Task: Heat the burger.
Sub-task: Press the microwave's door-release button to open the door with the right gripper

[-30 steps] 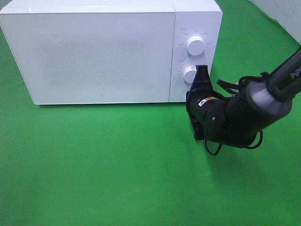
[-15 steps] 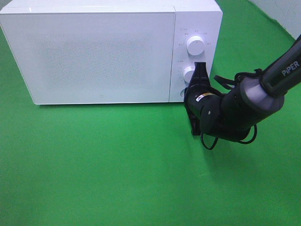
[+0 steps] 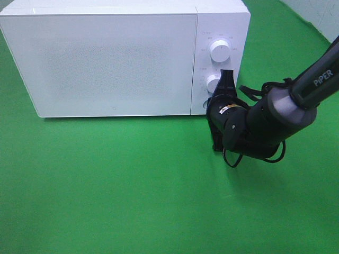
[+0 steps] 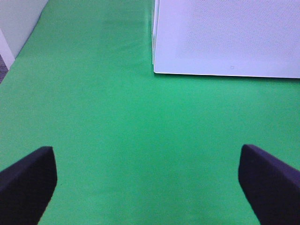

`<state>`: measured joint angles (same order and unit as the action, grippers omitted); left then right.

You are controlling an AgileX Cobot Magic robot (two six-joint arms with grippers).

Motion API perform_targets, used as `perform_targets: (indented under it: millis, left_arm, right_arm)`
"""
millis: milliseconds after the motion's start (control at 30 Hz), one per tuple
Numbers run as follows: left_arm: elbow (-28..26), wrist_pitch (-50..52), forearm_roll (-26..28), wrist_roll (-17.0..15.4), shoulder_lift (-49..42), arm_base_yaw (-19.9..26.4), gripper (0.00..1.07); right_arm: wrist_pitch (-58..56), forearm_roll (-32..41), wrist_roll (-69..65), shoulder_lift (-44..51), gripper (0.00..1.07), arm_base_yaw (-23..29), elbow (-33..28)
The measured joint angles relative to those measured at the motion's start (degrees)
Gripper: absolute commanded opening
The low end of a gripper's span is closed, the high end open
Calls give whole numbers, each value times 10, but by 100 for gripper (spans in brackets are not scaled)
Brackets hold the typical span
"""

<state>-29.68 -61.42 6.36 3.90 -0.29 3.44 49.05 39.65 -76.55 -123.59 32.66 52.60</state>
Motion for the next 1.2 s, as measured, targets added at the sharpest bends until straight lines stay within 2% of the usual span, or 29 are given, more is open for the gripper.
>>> perform_targets:
  millis: [300, 1200]
  left_arm:
    - [0, 0, 0, 0, 0, 0, 98]
    - [0, 0, 0, 0, 0, 0, 98]
  right_arm:
    - [29, 28, 2, -37, 0, 9, 32]
    - [1, 30, 19, -29, 0, 9, 33]
